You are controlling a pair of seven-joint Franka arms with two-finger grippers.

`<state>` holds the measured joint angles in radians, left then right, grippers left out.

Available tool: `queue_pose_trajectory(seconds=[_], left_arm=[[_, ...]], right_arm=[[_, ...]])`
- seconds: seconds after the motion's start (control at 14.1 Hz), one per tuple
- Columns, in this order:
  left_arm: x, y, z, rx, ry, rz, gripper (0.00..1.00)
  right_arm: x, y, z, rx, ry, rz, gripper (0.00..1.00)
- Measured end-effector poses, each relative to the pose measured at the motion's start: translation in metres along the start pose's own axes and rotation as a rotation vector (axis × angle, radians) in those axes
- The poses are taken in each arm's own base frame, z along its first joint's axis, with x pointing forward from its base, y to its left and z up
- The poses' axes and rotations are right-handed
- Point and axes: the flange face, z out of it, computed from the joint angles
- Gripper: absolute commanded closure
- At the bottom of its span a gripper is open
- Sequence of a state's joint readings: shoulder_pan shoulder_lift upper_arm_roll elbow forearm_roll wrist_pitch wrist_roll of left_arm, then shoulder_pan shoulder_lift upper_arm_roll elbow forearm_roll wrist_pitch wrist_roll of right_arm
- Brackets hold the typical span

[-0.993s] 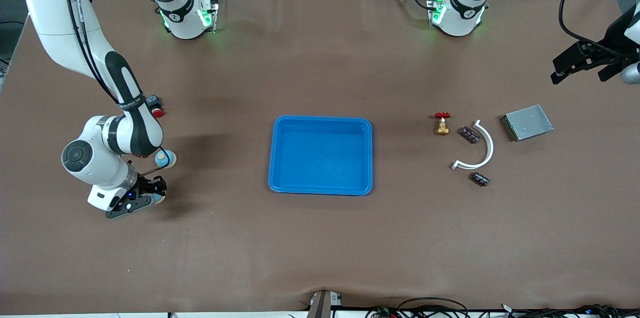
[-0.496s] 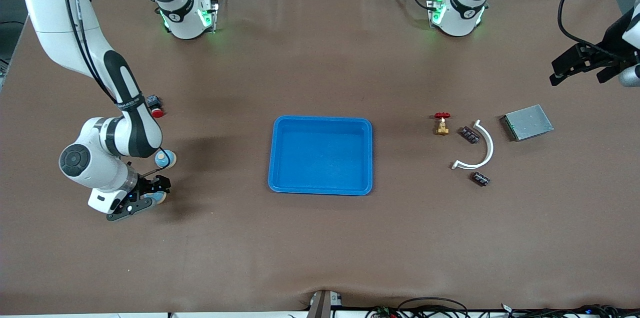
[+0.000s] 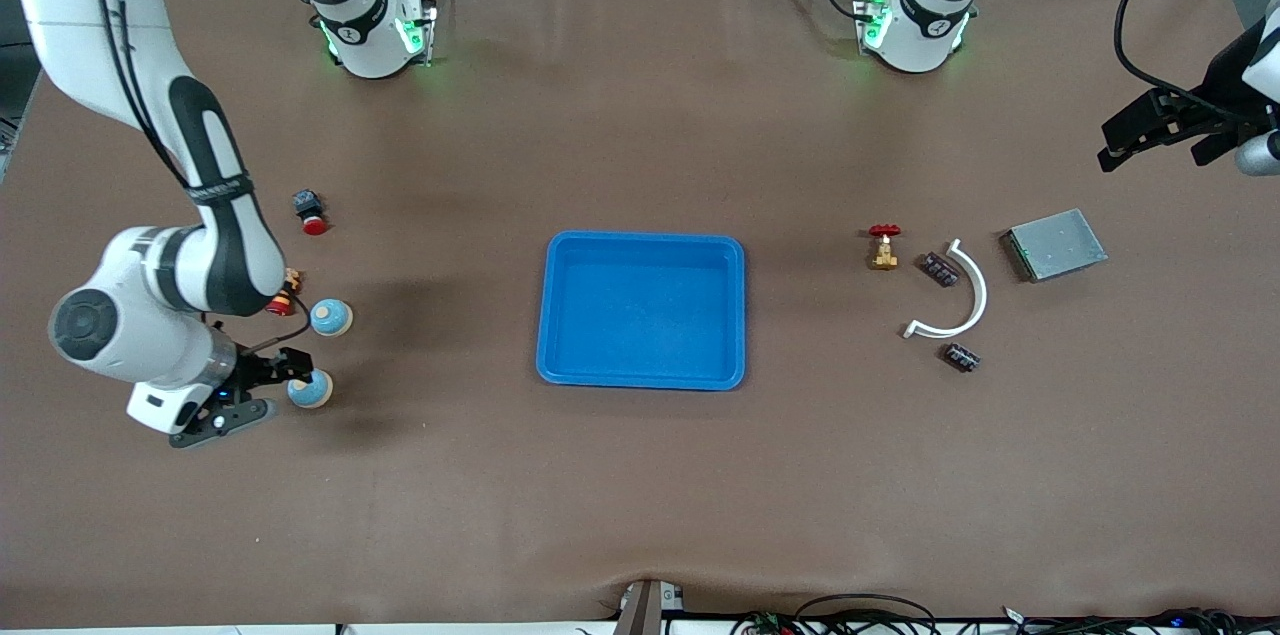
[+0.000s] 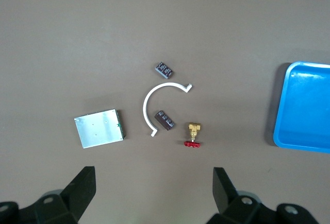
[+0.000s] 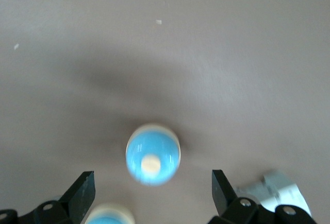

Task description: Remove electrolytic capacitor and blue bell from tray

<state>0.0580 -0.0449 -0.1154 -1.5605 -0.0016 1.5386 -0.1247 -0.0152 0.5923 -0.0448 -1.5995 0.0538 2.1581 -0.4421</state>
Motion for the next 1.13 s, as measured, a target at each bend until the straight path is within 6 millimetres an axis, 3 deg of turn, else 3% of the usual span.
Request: queue_pose_trajectory(seconds=[0.21, 0.43, 0.64, 0.99, 1.13], left_arm=[[0.000, 0.001, 0.000, 0.000, 0.000, -0.013, 0.00], [-0.001, 0.001, 0.000, 0.000, -0.002, -0.031, 0.00], [-0.002, 0.001, 0.001, 0.002, -0.014, -0.037, 0.00], [-0.002, 0.001, -0.002, 0.001, -0.008, -0.037, 0.00], [-0.002, 0.001, -0.009, -0.001, 0.006, -0.037, 0.00]], right_arm=[[-0.013, 0.007, -0.080, 0.097, -0.077, 0.056, 0.00], [-0.026, -0.002, -0.153, 0.119, -0.116, 0.135, 0.00], [-0.041, -0.015, -0.208, 0.112, -0.103, 0.213, 0.00], [-0.074, -0.063, -0.298, 0.093, -0.072, 0.386, 0.00], [-0.090, -0.068, -0.325, 0.068, -0.039, 0.395, 0.00]])
